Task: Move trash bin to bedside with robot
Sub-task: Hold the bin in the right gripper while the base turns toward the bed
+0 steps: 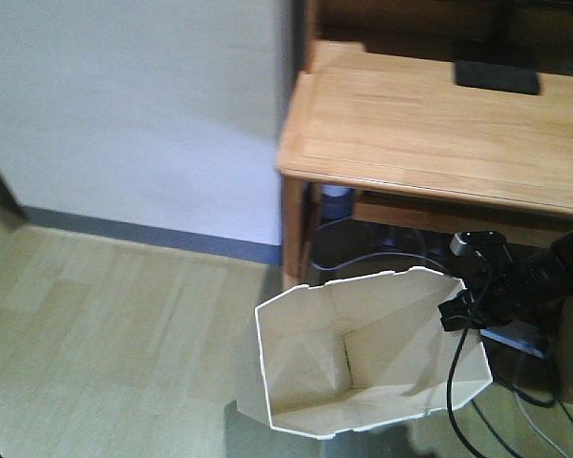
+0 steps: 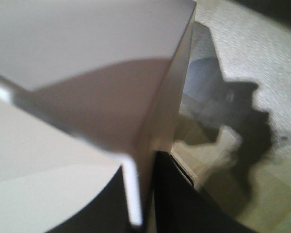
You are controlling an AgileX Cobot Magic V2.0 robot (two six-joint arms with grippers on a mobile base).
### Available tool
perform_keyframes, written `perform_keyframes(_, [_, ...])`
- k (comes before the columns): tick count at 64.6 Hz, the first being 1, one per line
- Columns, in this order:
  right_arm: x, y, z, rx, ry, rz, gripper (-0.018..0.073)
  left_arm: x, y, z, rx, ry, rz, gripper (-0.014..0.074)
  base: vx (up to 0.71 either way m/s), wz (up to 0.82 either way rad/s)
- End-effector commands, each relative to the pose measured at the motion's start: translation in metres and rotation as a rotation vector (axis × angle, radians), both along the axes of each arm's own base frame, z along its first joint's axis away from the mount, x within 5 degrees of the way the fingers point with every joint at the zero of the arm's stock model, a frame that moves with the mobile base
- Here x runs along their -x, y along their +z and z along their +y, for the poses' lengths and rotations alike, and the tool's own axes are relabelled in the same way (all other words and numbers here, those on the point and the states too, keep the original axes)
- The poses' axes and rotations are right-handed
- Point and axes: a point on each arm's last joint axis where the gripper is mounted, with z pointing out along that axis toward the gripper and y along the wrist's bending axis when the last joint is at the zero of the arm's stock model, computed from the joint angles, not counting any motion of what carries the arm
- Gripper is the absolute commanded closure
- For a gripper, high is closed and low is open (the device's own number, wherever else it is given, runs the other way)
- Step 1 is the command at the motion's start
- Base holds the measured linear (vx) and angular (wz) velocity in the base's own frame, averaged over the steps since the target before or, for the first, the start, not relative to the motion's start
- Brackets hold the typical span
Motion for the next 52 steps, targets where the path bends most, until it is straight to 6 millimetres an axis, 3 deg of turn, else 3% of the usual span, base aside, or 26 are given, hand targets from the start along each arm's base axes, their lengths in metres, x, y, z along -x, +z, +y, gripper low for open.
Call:
perform_keyframes(1, [-0.0044,0.0319,0.014,-0.188,-0.006,-0.013,0.0564,0.0003,0.0032,-0.0006,0.022,-0.009,-0.07,0.0603,-0.07,0.64])
perform_keyframes(52, [-0.0044,0.0319,0.014,-0.188,-0.006,-0.013,0.0564,0.0003,0.0032,-0.0006,0.022,-0.009,-0.07,0.0603,-0.02,0.53])
